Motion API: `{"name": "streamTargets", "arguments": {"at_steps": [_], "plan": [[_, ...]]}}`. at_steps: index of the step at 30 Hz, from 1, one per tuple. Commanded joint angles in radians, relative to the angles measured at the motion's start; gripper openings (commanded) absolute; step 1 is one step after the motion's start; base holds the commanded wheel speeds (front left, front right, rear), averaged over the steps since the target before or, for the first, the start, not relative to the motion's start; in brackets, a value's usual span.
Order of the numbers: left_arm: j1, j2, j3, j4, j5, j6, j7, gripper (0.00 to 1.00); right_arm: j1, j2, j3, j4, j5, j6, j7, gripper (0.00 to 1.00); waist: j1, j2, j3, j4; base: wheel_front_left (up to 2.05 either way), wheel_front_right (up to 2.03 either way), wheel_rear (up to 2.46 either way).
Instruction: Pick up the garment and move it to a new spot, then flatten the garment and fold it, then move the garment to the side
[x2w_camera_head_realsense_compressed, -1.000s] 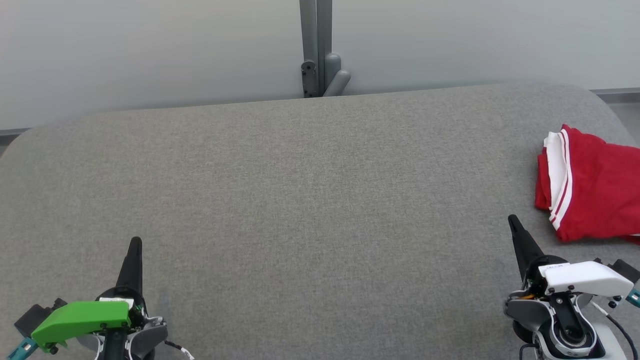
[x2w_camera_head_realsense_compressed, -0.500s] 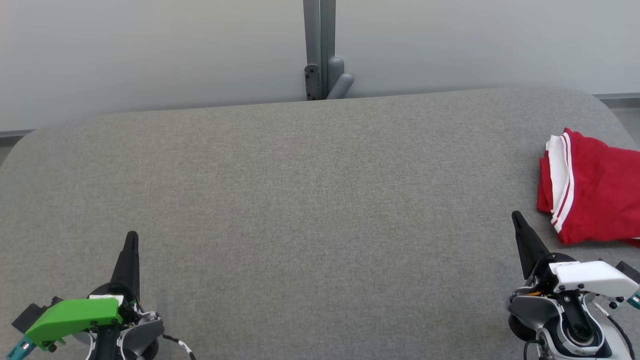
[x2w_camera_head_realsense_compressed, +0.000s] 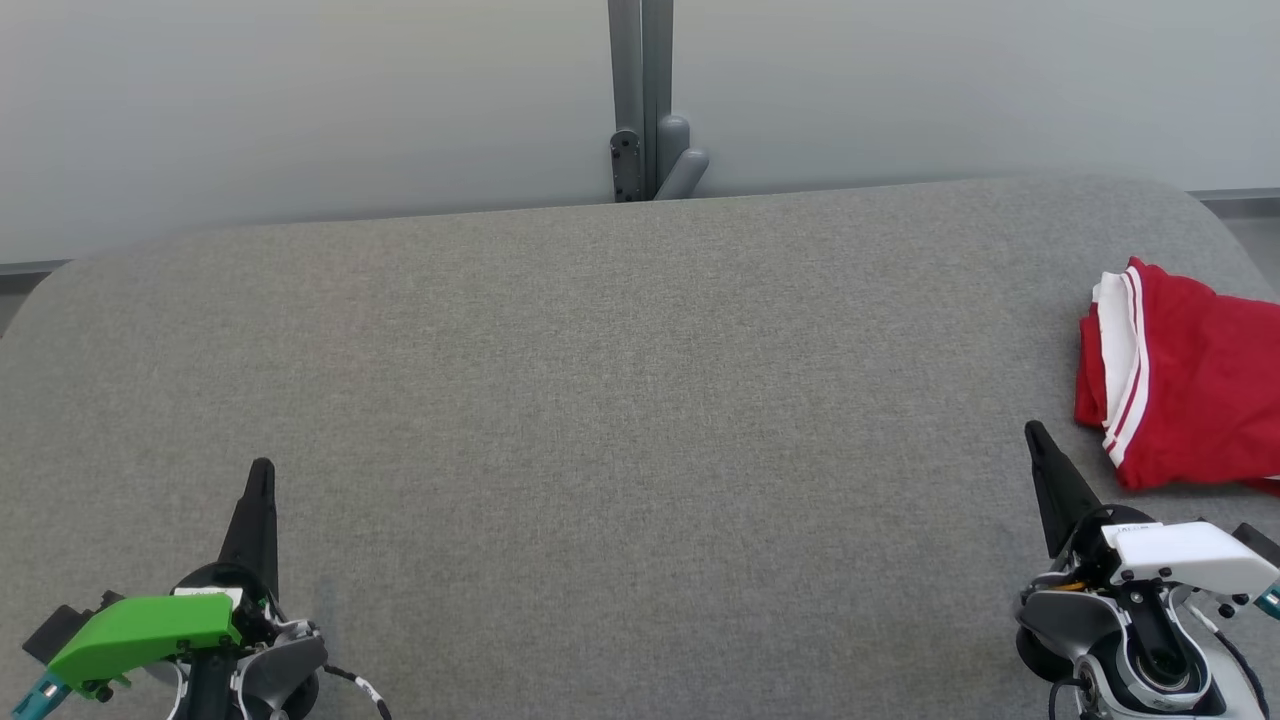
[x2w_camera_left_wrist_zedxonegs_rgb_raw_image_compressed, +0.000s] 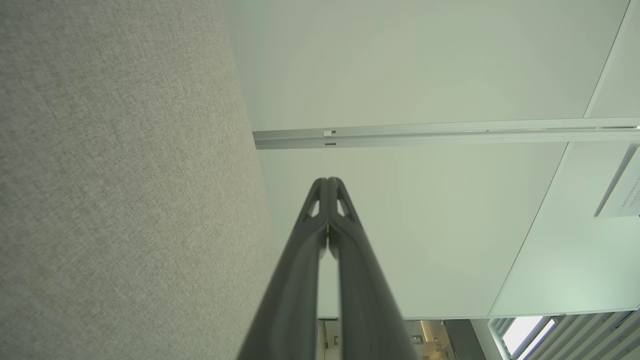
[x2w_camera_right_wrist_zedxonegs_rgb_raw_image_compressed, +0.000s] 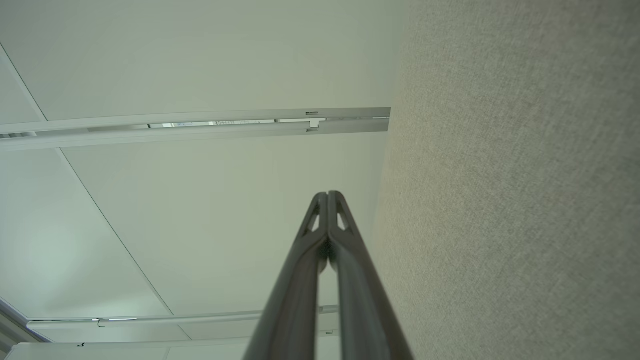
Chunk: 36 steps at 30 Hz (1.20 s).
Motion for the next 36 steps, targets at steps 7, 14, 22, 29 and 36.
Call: {"name": "streamTargets", "arguments": {"at_steps": [7,14,22,29,36], "plan": [[-0.009,0.006,0.001,-0.005,-0.003,-0.006,0.004,0.0,0.008,-0.005,-0.001,-0.004,0.006,0.0,0.004,0.0,0.0,0.0,0.0,0.0,0.0,0.0,0.0],[-0.009,0.006,0.0,-0.005,-0.003,-0.006,0.004,0.0,0.008,-0.005,-0.001,-0.004,0.006,0.0,0.004,0.0,0.0,0.0,0.0,0.0,0.0,0.0,0.0],[-0.009,0.006,0.0,-0.005,-0.003,-0.006,0.004,0.0,0.008,-0.005,-0.001,-0.004,0.006,0.0,0.004,0.0,0.0,0.0,0.0,0.0,0.0,0.0,0.0],[-0.009,0.006,0.0,-0.005,-0.003,-0.006,0.004,0.0,0.008,-0.005,-0.001,-0.004,0.006,0.0,0.004,0.0,0.0,0.0,0.0,0.0,0.0,0.0,0.0],[-0.009,0.006,0.0,-0.005,-0.003,-0.006,0.004,0.0,0.008,-0.005,-0.001,-0.004,0.006,0.0,0.004,0.0,0.0,0.0,0.0,0.0,0.0,0.0,0.0]]}}
